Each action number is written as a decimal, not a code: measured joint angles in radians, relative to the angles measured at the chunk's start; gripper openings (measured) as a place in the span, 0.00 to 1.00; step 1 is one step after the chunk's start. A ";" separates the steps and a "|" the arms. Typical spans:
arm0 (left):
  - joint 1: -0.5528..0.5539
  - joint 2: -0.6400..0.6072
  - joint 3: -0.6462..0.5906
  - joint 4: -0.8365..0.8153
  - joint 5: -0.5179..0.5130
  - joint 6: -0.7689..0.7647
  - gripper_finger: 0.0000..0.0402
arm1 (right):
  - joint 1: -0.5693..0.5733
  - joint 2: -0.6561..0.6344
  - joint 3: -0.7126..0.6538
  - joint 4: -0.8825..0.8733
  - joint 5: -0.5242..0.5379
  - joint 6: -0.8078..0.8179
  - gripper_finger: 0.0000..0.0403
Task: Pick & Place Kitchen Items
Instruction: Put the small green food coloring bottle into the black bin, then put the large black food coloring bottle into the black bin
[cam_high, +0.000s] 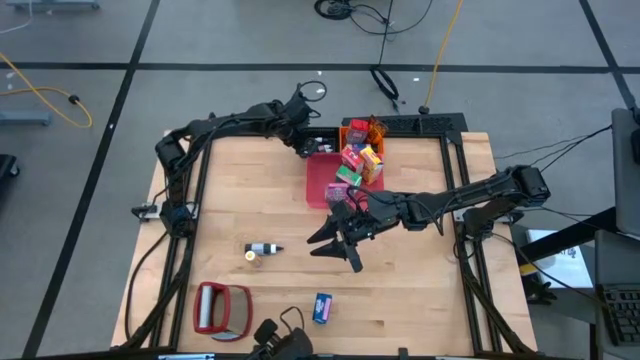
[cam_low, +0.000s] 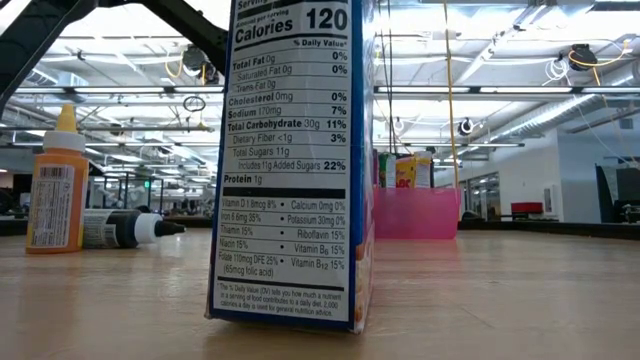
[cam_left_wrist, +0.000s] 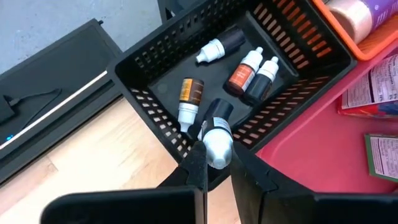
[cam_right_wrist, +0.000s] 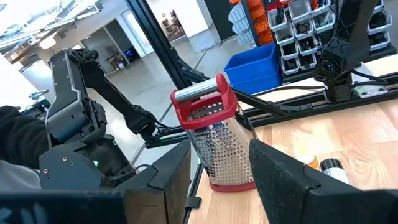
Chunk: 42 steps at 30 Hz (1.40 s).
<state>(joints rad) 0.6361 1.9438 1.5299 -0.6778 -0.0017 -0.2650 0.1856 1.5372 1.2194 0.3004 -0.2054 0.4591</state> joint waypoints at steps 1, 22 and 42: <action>0.000 0.000 0.000 0.000 0.000 0.000 0.09 | 0.000 0.000 0.000 0.000 0.000 0.000 0.38; -0.021 0.000 0.000 -0.007 -0.086 -0.028 0.45 | 0.000 0.000 0.000 0.000 0.000 0.000 0.38; -0.052 -0.036 0.000 -0.382 -0.001 0.074 0.48 | 0.000 0.000 0.000 0.000 0.000 -0.003 0.38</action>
<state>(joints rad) 0.5842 1.9076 1.5299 -1.0603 -0.0029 -0.1909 0.1856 1.5372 1.2194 0.3004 -0.2058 0.4561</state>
